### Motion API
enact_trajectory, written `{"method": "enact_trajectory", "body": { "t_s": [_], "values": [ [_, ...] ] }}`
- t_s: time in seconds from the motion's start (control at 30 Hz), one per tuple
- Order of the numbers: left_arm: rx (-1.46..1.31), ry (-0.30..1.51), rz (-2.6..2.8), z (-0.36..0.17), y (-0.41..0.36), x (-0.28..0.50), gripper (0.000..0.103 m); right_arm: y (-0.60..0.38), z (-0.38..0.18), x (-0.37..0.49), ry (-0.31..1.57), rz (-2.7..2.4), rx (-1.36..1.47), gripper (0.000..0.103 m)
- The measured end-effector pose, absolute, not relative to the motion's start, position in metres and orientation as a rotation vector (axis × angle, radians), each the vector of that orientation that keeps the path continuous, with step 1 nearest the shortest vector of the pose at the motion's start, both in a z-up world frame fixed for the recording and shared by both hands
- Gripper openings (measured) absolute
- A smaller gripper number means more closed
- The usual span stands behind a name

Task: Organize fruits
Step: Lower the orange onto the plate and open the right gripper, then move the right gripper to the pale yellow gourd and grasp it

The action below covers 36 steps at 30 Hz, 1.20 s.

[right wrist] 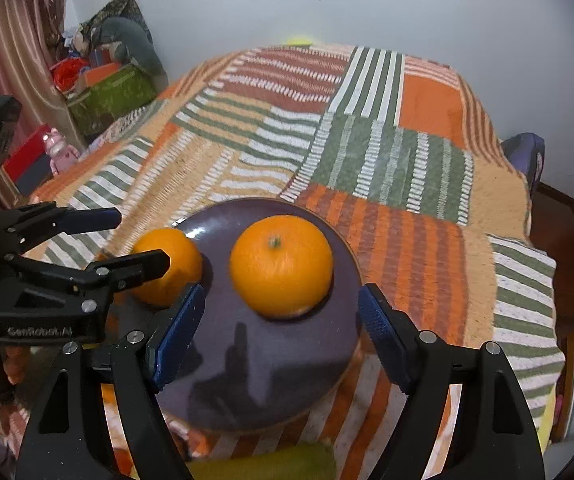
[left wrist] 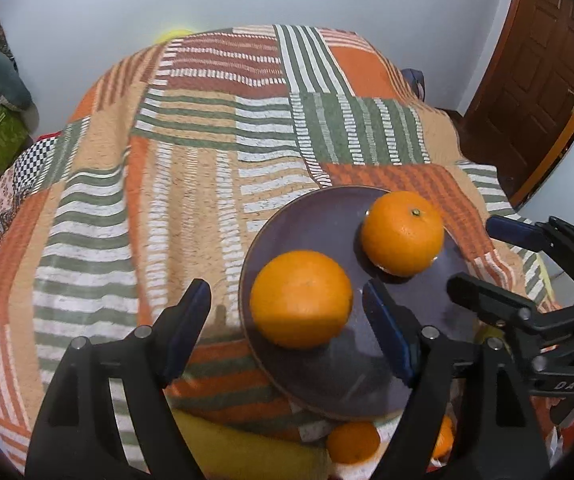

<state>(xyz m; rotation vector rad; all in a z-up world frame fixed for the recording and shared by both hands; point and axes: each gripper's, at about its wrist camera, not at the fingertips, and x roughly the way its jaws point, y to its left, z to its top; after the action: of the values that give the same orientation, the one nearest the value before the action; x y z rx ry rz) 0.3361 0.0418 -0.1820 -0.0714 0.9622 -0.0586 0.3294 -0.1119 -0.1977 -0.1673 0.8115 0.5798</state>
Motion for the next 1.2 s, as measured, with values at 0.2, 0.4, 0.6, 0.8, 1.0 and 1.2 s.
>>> {"method": "enact_trajectory", "body": {
  "t_s": [0.2,0.4,0.6,0.8,1.0,1.2],
  "values": [
    [-0.042,0.921,-0.036,-0.161,0.045,0.302,0.079,-0.115,-0.18,0.299,0.758,0.561,-0.174,0.081],
    [-0.04,0.899,-0.032,-0.148,0.047,0.265,0.087,-0.12,-0.179,0.27,0.757,0.546,-0.162,0.083],
    [-0.03,0.93,-0.029,-0.158,0.049,0.236,0.091,-0.124,-0.195,0.25,0.79,0.51,-0.176,0.084],
    [-0.029,0.993,-0.019,-0.187,0.05,0.225,0.091,-0.123,-0.218,0.234,0.851,0.507,-0.179,0.084],
    [-0.053,1.048,-0.019,-0.212,0.048,0.227,0.091,-0.12,-0.233,0.232,0.881,0.485,-0.182,0.084],
    [-0.042,1.065,0.031,-0.227,0.048,0.232,0.091,-0.127,-0.235,0.231,0.882,0.47,-0.164,0.081]
  ]
}}
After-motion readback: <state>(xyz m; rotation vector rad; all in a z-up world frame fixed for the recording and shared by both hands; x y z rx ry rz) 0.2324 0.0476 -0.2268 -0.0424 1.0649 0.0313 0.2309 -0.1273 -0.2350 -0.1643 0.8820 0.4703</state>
